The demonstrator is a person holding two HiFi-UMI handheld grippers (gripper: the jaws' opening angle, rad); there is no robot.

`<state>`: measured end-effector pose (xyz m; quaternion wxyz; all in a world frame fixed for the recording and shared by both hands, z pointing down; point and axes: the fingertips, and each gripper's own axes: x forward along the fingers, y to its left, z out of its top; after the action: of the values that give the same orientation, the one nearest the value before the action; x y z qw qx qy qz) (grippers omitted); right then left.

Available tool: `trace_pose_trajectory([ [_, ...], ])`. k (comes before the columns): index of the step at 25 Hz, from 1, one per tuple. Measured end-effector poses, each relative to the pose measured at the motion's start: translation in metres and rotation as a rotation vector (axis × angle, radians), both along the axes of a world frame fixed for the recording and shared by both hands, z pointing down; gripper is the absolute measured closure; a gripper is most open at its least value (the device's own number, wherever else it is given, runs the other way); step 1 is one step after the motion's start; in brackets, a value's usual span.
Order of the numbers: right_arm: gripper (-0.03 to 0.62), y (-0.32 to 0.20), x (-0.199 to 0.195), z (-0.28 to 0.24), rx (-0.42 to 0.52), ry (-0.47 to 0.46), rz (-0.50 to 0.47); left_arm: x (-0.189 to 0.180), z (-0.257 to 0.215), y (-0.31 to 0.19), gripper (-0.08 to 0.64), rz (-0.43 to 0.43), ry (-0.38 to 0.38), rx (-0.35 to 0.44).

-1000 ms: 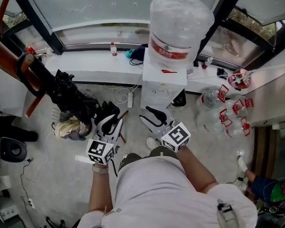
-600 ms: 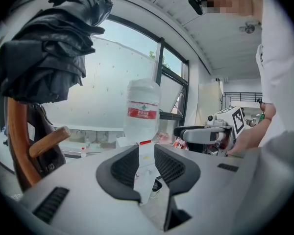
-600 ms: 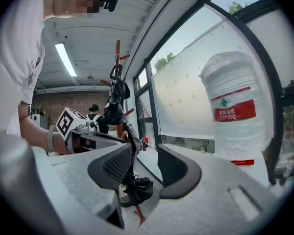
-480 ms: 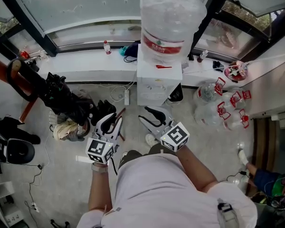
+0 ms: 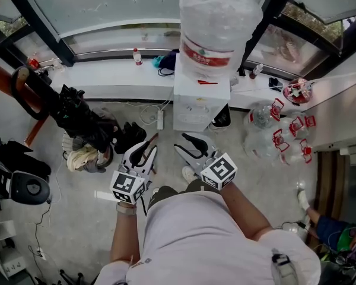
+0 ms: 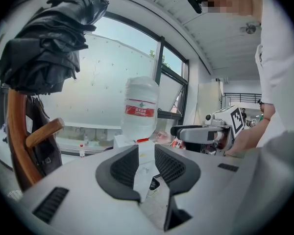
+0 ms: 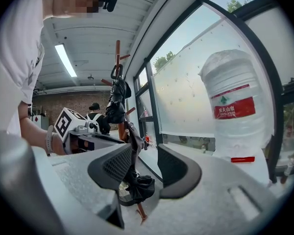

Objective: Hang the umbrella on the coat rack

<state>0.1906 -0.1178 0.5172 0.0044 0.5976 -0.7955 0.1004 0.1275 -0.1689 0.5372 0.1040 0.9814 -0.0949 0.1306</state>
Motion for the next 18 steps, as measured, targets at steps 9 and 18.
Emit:
trace_pose_trajectory([
  [9, 0.422, 0.000, 0.000, -0.001, -0.001, -0.015, 0.003, -0.013, 0.001, -0.002, 0.474, -0.039, -0.006, 0.000],
  [18, 0.423, -0.006, -0.004, -0.001, -0.007, -0.015, -0.007, -0.026, 0.002, -0.005, 0.474, -0.069, -0.013, -0.001],
])
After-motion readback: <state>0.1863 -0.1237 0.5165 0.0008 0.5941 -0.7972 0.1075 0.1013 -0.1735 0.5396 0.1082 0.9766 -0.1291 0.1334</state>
